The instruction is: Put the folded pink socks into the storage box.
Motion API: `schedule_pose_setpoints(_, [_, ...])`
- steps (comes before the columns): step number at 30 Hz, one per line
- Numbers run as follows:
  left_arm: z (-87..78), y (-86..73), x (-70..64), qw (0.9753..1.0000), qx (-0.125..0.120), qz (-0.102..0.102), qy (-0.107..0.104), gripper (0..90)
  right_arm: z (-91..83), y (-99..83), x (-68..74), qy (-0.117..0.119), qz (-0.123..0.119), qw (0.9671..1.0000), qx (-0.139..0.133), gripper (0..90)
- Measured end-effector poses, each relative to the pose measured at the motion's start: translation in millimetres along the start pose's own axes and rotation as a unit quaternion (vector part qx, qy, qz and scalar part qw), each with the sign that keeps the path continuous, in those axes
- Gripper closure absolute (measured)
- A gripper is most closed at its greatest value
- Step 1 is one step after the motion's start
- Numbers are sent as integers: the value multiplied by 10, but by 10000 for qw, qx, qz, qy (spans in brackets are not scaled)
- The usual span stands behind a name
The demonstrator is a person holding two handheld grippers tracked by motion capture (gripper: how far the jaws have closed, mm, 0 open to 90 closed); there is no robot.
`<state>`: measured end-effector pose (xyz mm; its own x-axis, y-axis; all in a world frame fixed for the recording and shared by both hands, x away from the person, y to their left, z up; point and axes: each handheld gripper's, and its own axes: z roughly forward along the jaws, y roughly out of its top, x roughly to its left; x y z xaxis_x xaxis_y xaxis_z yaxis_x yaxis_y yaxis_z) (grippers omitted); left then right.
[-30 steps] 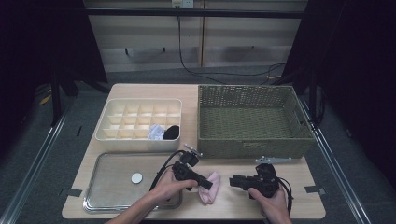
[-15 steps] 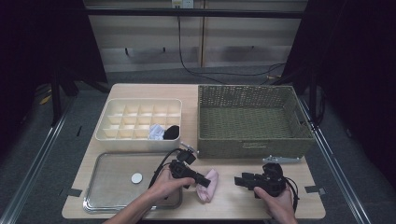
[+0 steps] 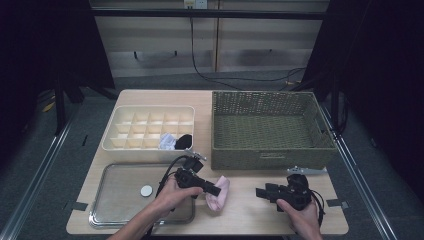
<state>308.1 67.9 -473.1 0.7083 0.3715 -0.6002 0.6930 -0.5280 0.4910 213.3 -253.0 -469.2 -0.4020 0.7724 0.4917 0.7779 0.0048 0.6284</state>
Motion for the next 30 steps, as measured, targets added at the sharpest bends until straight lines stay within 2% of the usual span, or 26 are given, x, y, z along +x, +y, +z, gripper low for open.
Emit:
schedule_pose_setpoints(3, [-21, -11, -22, 10000, -42, 31, 41, 678, -1, 0, -2, -14, 2, 10000, 5, 401])
schedule_pose_setpoints(4, [-37, -13, -24, 9999, 40, 74, 68, 678, 1, 0, -7, -10, 0, 10000, 6, 398])
schedule_pose_setpoints(7, [-36, -24, -30, 10000, -6, 43, 6, 678, 9, 12, -9, -8, 16, 10000, 25, 393])
schedule_pose_setpoints(13, [-82, -42, -37, 10000, -10, 66, 56, 677, 17, 18, -12, -51, 1, 10000, 29, 386])
schedule_pose_setpoints(16, [-101, -51, -54, 10000, -38, 5, 45, 677, 9, 13, 0, -31, 26, 10000, 24, 378])
schedule_pose_setpoints(20, [-142, -55, -63, 9998, -101, 17, 156, 676, 34, -2, 9, -45, -52, 9999, 112, 378])
schedule_pose_setpoints(22, [-182, -66, -60, 9998, -151, -13, 135, 677, 51, -5, 17, -40, -73, 9999, 117, 378])
schedule_pose_setpoints(29, [-360, -99, -17, 9991, -286, -2, 324, 677, 74, 17, 30, -41, -79, 9999, 135, 375])
schedule_pose_setpoints(30, [-396, -117, -2, 9990, -331, -8, 299, 676, 72, 18, 29, -45, -84, 9999, 130, 375])
